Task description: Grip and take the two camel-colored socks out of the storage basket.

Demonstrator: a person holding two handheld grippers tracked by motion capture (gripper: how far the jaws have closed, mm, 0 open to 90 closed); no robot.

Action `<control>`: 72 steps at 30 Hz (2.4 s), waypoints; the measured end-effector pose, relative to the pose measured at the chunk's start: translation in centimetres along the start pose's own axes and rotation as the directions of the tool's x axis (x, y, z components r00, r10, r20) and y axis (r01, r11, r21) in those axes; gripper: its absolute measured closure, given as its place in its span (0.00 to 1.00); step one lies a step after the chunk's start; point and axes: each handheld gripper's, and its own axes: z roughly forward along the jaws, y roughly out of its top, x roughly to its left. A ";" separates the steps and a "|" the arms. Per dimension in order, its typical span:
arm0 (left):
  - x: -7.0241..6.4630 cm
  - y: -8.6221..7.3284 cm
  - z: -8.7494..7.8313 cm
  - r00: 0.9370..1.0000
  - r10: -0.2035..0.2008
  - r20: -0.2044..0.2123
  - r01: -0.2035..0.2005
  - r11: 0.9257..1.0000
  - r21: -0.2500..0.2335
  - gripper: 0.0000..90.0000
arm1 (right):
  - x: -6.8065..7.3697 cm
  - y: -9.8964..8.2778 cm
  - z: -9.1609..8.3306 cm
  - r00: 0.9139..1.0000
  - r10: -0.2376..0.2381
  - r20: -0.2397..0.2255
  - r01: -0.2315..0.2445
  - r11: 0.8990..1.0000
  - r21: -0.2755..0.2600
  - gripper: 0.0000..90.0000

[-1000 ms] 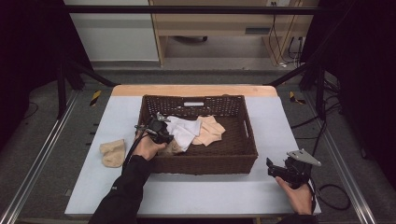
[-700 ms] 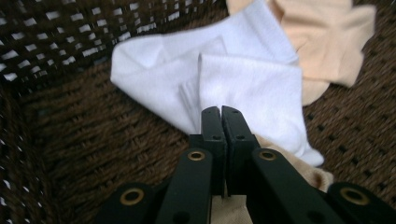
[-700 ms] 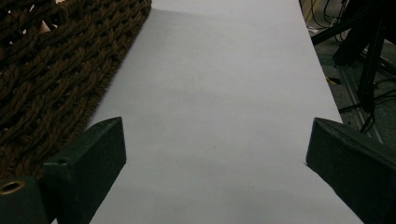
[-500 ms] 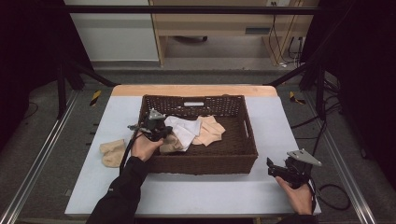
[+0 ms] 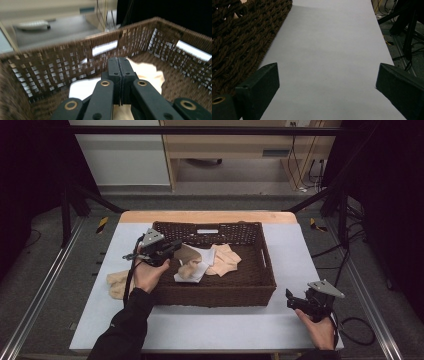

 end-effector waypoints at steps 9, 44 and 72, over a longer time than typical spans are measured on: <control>-0.4 2.1 -2.3 1.000 -0.006 0.022 0.009 0.994 -0.107 0.99 | 0.0 0.0 0.0 1.000 -0.003 0.001 0.003 1.000 0.001 0.06; 3.4 5.2 -15.9 0.998 -0.045 -0.043 0.027 0.936 -0.352 0.99 | 0.0 0.0 0.0 1.000 0.001 0.004 -0.001 1.000 0.005 0.06; 9.4 -5.1 -15.7 0.973 -0.146 -0.177 0.133 0.988 -0.083 0.99 | 0.0 -0.1 -0.1 1.000 -0.001 0.006 0.001 1.000 0.004 0.06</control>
